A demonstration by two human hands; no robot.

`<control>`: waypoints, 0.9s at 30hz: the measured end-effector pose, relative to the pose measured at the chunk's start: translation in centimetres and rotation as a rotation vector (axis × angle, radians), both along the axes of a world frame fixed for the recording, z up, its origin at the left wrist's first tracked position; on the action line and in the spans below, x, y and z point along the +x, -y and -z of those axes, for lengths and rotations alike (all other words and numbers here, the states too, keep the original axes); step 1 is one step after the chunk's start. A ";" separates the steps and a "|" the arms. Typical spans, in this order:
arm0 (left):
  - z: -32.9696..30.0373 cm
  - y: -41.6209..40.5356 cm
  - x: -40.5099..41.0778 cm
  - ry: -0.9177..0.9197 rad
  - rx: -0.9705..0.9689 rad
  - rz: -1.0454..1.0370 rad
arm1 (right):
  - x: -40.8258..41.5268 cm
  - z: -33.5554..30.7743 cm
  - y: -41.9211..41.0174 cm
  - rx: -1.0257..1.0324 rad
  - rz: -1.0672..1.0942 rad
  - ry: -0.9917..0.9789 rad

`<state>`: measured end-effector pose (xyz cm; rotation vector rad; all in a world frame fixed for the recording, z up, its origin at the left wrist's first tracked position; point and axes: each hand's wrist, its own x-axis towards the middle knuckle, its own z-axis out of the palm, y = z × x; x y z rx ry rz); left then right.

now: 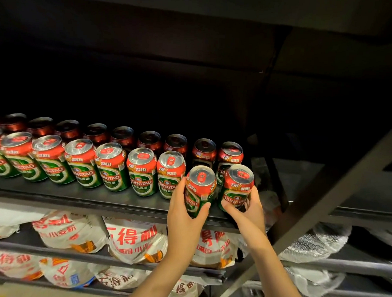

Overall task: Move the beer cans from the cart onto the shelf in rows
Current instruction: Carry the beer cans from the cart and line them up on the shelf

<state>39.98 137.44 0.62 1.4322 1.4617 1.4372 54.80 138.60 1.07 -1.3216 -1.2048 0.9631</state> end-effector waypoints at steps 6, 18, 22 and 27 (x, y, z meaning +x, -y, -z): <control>0.4 -0.2 0.2 -0.026 0.012 -0.072 | 0.1 0.3 -0.2 -0.004 0.011 -0.008; 0.1 -0.6 1.2 -0.218 0.013 -0.216 | 0.2 0.7 -0.2 0.006 0.004 -0.033; -0.1 -0.7 1.4 -0.192 0.002 -0.243 | 0.2 0.6 -0.1 0.014 -0.006 -0.020; -0.6 -0.6 2.2 -0.166 -0.031 -0.306 | 0.2 0.6 0.0 0.018 -0.021 -0.031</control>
